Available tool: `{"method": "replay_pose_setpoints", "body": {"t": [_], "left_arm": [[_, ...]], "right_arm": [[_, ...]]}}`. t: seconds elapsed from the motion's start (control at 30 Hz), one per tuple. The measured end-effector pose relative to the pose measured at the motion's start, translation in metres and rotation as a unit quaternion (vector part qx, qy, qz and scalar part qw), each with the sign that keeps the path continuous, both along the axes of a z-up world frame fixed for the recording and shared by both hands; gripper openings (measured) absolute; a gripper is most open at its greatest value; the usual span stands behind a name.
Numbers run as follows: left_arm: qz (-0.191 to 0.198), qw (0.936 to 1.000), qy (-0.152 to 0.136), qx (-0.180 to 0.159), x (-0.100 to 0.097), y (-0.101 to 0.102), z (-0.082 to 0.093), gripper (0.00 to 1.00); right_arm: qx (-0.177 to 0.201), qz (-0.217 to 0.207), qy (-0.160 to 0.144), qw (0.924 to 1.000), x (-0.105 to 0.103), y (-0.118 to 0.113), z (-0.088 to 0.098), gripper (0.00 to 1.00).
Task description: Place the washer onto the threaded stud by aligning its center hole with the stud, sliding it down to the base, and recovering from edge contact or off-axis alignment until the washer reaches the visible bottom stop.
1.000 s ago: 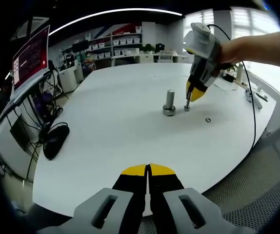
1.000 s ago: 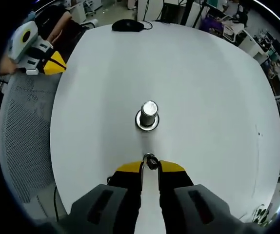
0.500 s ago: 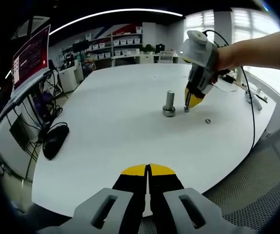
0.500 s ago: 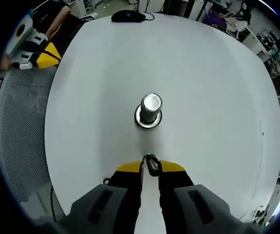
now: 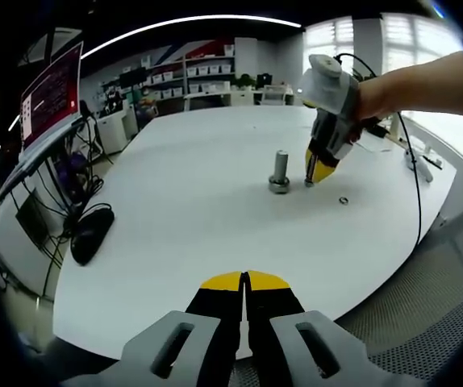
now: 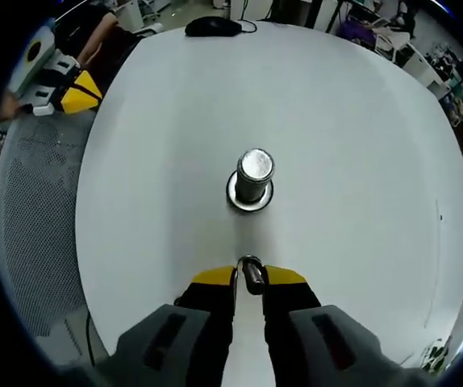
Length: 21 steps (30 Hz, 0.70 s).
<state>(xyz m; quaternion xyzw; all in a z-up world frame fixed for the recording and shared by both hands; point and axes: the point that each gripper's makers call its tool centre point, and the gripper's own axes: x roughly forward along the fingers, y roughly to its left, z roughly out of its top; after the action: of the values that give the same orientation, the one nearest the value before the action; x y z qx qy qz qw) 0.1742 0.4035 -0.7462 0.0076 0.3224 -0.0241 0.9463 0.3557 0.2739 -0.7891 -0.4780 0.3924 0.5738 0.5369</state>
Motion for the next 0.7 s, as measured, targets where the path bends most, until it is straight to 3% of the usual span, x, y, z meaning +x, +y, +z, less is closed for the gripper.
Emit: {"method": "replay_pose_setpoints", "body": {"t": [0.13, 0.7], "left_arm": [[-0.001, 1.0000, 0.002, 0.001, 0.000, 0.000, 0.000, 0.00], [0.000, 1.0000, 0.002, 0.001, 0.000, 0.000, 0.000, 0.00]], "right_arm": [[0.001, -0.015, -0.015, 0.9998, 0.004, -0.002, 0.001, 0.22], [0.045, -0.072, 0.008, 0.9964, -0.013, -0.024, 0.008, 0.25]]}}
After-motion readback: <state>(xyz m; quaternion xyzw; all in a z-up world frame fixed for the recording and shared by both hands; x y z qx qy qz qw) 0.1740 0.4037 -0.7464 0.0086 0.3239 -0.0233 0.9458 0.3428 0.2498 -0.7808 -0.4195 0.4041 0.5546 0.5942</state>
